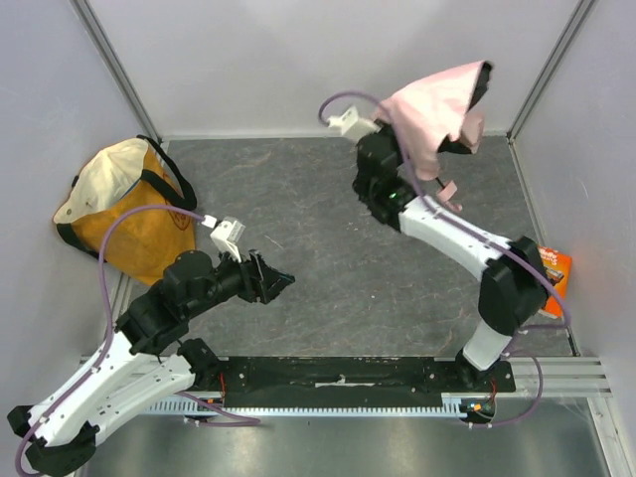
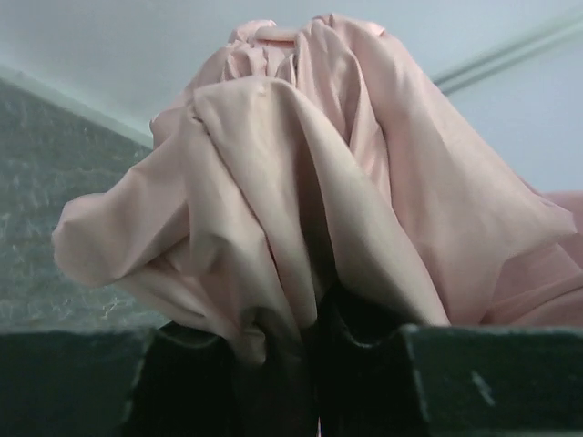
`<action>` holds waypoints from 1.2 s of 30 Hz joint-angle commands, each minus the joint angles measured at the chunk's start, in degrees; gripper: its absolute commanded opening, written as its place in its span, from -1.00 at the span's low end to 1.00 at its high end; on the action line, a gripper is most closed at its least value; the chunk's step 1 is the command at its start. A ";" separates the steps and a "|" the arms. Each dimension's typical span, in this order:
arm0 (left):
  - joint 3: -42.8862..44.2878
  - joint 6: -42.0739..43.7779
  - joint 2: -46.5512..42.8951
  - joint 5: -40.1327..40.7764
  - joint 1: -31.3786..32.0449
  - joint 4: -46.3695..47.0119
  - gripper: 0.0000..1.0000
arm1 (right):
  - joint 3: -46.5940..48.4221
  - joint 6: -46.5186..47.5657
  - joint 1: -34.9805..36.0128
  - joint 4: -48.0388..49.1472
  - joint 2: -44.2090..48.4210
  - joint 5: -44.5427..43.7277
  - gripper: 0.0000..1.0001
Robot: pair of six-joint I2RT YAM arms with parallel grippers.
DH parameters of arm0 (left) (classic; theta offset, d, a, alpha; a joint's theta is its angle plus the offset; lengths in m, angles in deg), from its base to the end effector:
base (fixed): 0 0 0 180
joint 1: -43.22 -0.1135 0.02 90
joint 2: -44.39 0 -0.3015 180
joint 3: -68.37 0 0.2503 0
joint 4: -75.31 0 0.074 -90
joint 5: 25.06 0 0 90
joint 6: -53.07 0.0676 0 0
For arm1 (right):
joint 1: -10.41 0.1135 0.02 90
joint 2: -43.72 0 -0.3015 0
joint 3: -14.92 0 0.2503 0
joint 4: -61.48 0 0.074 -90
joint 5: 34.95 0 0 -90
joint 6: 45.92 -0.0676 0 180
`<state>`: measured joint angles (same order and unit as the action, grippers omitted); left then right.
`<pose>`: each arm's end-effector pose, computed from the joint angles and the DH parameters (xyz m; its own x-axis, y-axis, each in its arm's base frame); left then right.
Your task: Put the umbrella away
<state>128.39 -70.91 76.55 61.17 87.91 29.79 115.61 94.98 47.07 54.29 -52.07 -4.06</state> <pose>0.0828 -0.0881 0.3480 -0.5959 -0.1949 -0.7790 0.4983 0.6709 -0.5491 0.3623 0.1973 0.4305 -0.3161 -0.7320 -0.6036 0.2156 0.5641 -0.7971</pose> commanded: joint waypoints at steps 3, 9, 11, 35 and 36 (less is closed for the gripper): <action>-6.67 -3.02 -3.50 4.99 -0.48 5.64 0.46 | -19.75 19.45 9.73 40.18 -7.47 -5.83 -1.00; -13.54 -6.36 -11.32 6.76 -0.39 4.77 0.45 | -30.48 3.89 20.18 32.55 -12.14 -8.82 -1.00; -14.68 -7.15 -13.43 7.37 -0.39 3.63 0.45 | -32.24 -4.27 22.91 23.52 -11.71 -7.26 -1.00; -18.82 -23.40 -11.43 14.40 -0.39 -5.60 0.29 | -16.26 -31.82 23.02 -34.09 -24.61 66.83 -1.00; -19.34 -25.07 -11.07 15.36 -0.30 -5.69 0.14 | -15.82 -31.65 22.75 -34.71 -25.41 67.98 -1.00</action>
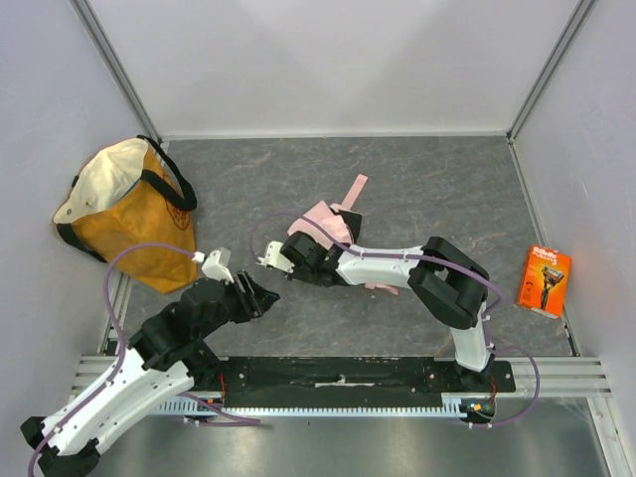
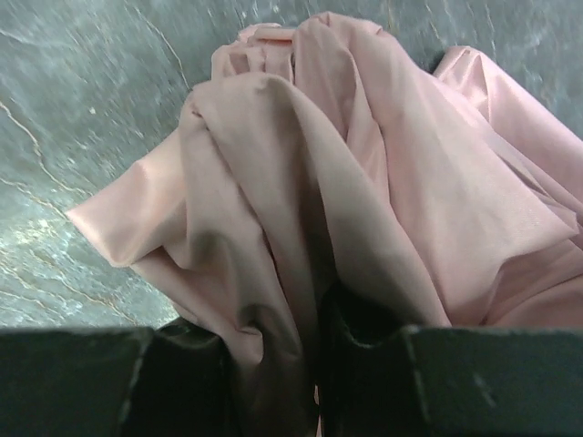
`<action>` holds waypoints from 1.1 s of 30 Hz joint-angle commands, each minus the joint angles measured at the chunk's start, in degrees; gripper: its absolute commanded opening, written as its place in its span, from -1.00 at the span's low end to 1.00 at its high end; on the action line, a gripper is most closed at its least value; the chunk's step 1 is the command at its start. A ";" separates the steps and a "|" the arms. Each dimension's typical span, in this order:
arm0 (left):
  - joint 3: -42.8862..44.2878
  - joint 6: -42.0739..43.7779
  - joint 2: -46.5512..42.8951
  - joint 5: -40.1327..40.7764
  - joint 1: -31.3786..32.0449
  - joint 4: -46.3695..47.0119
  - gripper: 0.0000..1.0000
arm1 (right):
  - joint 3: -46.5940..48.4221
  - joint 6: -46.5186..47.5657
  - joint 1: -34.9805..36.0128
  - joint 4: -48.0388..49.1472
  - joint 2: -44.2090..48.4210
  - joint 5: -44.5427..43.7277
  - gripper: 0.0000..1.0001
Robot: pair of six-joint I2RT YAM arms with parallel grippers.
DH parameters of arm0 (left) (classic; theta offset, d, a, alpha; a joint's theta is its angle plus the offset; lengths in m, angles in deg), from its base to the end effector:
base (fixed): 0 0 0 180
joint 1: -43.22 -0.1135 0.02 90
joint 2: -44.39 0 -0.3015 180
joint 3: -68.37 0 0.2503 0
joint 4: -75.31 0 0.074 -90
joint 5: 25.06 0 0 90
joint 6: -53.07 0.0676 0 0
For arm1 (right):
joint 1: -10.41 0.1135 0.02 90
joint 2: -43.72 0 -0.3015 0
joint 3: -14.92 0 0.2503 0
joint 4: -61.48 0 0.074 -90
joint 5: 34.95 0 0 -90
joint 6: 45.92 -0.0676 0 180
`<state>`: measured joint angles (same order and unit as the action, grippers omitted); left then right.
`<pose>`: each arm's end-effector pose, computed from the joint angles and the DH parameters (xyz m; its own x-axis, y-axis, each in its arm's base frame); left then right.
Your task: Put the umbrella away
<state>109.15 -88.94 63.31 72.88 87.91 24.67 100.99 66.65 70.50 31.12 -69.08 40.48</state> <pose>0.0710 -0.0571 0.2366 -0.6918 -0.4136 -0.5919 0.1060 0.7527 -0.6498 0.2322 0.3696 0.1618 -0.0907 -0.9027 -0.4207 -0.8724 0.2757 -0.4036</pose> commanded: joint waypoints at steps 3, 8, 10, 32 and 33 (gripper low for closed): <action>-3.70 -12.49 0.95 4.10 -0.39 0.47 -0.10 | -0.84 -2.79 -1.64 -12.86 -9.81 26.60 -1.00; -11.52 -18.29 -1.34 3.14 -0.39 7.05 0.29 | 1.18 -0.77 -2.70 -17.52 -12.80 30.56 -1.00; -13.11 -20.84 1.98 0.42 -0.48 12.31 0.36 | 1.45 -0.60 -2.88 -17.96 -13.24 32.58 -1.00; -19.00 -22.78 42.51 -36.87 -33.70 72.71 0.62 | 3.64 -0.16 -4.20 -17.87 -13.16 37.15 -1.00; -19.01 -22.79 43.65 -36.34 -33.44 74.11 0.62 | 3.65 0.02 -4.28 -17.79 -13.15 37.42 -1.00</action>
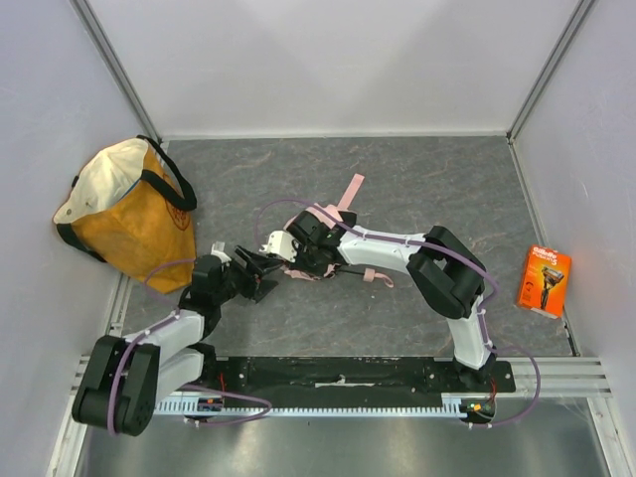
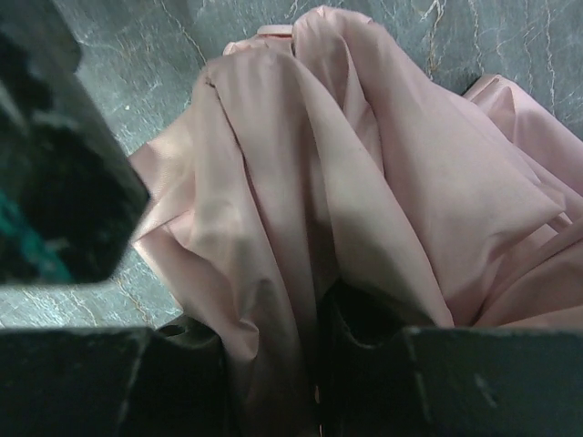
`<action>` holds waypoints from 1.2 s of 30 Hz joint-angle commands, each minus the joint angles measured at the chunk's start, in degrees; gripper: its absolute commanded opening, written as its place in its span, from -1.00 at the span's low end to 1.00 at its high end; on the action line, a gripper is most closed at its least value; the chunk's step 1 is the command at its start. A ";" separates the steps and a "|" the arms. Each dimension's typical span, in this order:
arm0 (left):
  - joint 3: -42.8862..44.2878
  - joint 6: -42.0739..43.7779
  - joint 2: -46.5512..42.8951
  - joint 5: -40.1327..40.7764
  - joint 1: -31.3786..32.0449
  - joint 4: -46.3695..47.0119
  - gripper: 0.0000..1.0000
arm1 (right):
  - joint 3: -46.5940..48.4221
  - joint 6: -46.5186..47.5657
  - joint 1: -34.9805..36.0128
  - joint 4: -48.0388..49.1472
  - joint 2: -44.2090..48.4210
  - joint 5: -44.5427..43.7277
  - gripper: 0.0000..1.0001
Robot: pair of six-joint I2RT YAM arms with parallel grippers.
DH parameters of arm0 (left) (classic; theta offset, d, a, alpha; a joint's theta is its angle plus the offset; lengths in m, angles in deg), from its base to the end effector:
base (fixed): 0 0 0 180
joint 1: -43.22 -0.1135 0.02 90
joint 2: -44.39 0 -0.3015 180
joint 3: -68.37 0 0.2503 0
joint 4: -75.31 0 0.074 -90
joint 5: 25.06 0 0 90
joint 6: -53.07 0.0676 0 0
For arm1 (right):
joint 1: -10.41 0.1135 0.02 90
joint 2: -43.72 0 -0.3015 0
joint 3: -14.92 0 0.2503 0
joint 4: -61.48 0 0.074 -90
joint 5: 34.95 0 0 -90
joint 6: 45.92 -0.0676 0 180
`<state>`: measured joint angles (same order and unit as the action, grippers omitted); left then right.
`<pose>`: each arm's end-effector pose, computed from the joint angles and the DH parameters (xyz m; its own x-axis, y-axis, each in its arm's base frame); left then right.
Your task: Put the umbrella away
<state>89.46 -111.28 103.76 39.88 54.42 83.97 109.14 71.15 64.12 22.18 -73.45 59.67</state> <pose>0.1714 -0.0631 0.1510 -0.6480 -0.7609 -0.0329 -0.3220 0.3129 -0.8936 0.2643 0.3692 0.1590 -0.0907 -0.8899 -0.4470 -0.9735 0.1738 -0.1484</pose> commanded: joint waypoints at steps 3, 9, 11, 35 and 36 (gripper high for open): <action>1.56 -0.27 8.54 -2.45 0.31 19.02 0.62 | -4.07 -4.22 2.01 -8.76 -8.61 18.58 -1.00; 2.53 -2.82 21.64 -1.93 1.80 30.11 0.43 | -3.28 -4.22 1.83 -8.93 -9.49 18.84 -1.00; 3.49 -1.34 24.02 0.26 2.59 30.04 0.43 | -3.19 -4.13 1.83 -8.93 -9.22 19.19 -1.00; 9.65 -1.15 31.86 18.37 6.11 11.40 -0.05 | -1.87 -2.99 0.95 -9.55 -8.52 24.03 -1.00; 9.74 -1.15 31.68 18.81 6.11 11.23 -0.17 | -1.96 -3.07 0.95 -9.64 -8.52 24.20 -1.00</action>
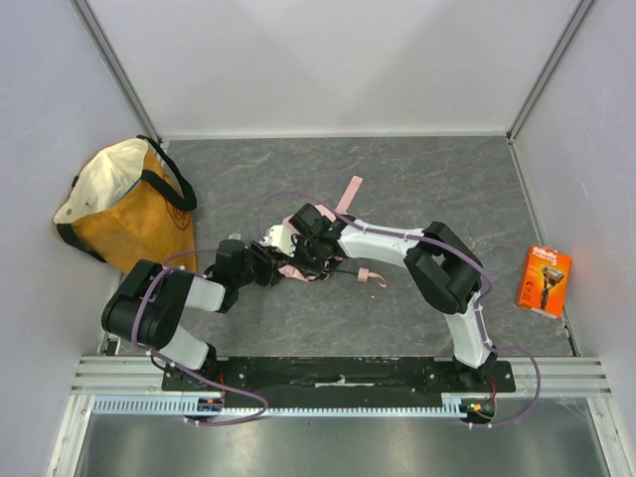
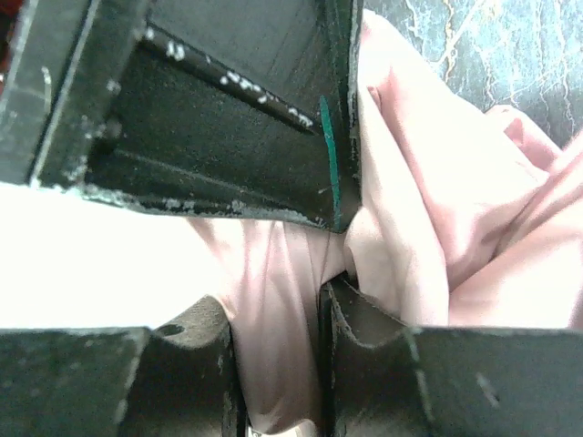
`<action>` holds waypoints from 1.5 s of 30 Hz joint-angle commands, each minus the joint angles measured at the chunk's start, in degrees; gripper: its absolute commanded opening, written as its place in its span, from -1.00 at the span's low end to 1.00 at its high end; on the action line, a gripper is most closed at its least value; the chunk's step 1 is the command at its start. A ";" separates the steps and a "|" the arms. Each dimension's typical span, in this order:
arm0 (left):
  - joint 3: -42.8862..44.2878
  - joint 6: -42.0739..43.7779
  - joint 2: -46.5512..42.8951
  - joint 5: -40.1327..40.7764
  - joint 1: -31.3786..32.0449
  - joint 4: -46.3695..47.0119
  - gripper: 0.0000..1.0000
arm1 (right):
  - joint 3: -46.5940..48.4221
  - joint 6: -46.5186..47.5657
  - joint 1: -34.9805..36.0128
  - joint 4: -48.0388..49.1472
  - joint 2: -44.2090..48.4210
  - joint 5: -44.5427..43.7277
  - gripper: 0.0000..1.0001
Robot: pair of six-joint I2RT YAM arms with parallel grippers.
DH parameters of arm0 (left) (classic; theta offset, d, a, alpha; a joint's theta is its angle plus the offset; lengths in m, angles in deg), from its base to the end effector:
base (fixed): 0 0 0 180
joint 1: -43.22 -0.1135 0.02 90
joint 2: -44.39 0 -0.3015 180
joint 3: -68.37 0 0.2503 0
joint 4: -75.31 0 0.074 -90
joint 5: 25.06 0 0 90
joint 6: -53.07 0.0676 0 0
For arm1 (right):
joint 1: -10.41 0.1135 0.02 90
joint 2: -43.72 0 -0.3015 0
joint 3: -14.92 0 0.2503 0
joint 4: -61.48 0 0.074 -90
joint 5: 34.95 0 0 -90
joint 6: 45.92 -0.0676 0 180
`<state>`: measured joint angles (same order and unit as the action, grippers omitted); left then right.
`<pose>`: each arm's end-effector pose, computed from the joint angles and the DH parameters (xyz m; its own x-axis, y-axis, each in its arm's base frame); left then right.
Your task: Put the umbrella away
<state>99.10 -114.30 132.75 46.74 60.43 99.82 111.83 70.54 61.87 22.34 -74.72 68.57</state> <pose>0.2432 -0.0974 0.1279 -0.6322 -0.7746 -0.0166 -0.3932 0.3392 -0.8546 0.2773 0.3735 0.1649 -0.1156 -0.8405 -0.5293 -0.9867 0.1583 -0.0358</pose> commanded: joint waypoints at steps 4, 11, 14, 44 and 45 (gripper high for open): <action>2.91 4.94 3.13 11.34 0.28 -8.66 -0.62 | -4.91 -2.38 3.29 -9.53 -7.51 15.13 -1.00; 4.85 5.82 4.72 8.88 0.19 -16.30 -0.96 | -5.87 -6.14 3.38 -5.67 -5.24 11.28 -0.81; 5.46 6.09 3.76 8.88 0.19 -22.08 -0.96 | -7.89 -11.50 3.47 -1.28 -0.94 5.92 -0.33; 14.78 9.34 3.75 9.67 0.28 -50.59 -0.97 | -18.88 -9.94 15.25 30.28 9.63 -46.65 0.55; 14.95 9.25 3.75 9.58 0.28 -50.76 -0.97 | -18.97 -9.33 15.16 31.33 8.93 -45.78 0.55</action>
<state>116.76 -111.39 133.34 46.50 61.02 65.50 92.03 57.73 77.10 45.94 -62.70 28.02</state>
